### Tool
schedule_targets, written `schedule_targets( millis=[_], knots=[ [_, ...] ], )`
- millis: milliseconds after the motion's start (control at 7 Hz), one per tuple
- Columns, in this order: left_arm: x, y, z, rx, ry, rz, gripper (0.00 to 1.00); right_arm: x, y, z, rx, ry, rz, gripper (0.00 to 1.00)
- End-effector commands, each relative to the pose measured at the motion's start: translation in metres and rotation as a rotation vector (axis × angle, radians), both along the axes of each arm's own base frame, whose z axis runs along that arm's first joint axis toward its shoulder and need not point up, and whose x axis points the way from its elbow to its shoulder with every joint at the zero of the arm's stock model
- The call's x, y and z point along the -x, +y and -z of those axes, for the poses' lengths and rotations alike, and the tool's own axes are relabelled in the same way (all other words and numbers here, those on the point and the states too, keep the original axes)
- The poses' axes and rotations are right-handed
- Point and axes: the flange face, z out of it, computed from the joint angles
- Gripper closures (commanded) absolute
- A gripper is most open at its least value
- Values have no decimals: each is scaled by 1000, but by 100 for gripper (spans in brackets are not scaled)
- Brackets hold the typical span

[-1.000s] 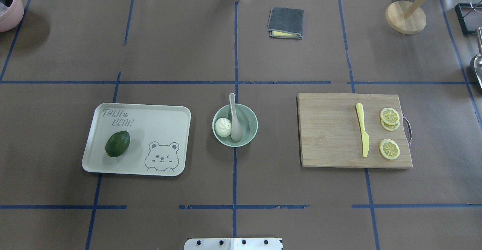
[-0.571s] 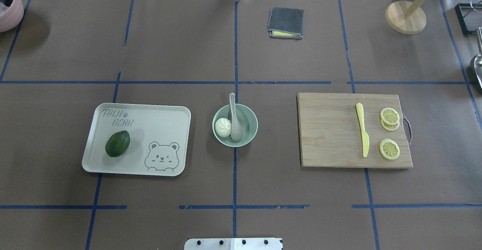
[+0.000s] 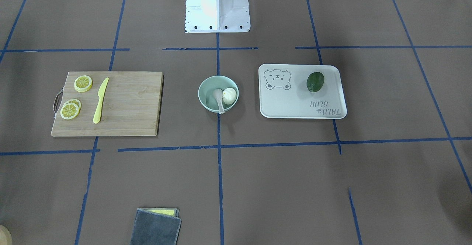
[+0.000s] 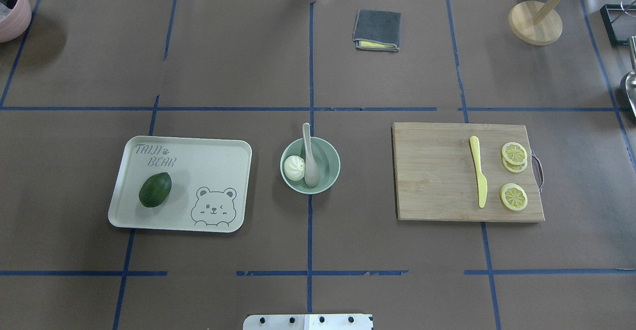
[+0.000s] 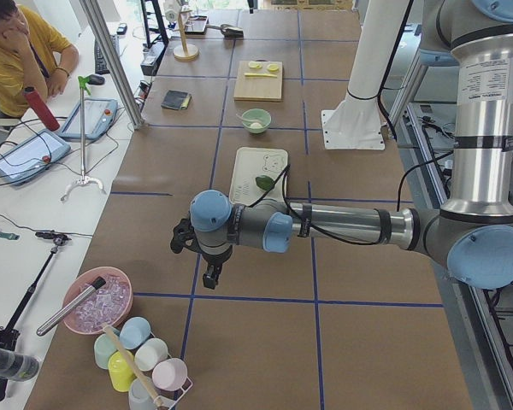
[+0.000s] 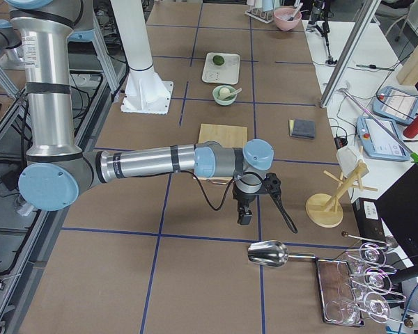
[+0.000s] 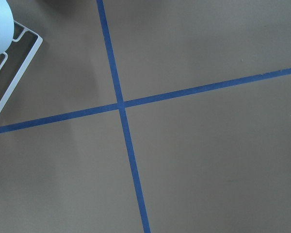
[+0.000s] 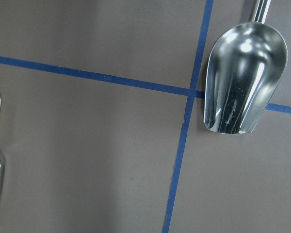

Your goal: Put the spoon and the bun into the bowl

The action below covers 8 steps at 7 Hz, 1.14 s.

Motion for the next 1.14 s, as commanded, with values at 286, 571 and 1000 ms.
schedule_targets(
  millis=[286, 571, 1000],
  knots=[
    [29, 2, -1, -2, -25, 57, 0, 1, -1, 3, -2, -17, -1, 0],
    [50, 9, -12, 98, -33, 104, 0, 0, -1, 4, -6, -16, -1, 0],
    [50, 14, -14, 164, -25, 160, 0, 0, 0, 6, -7, -20, -1, 0]
  ],
)
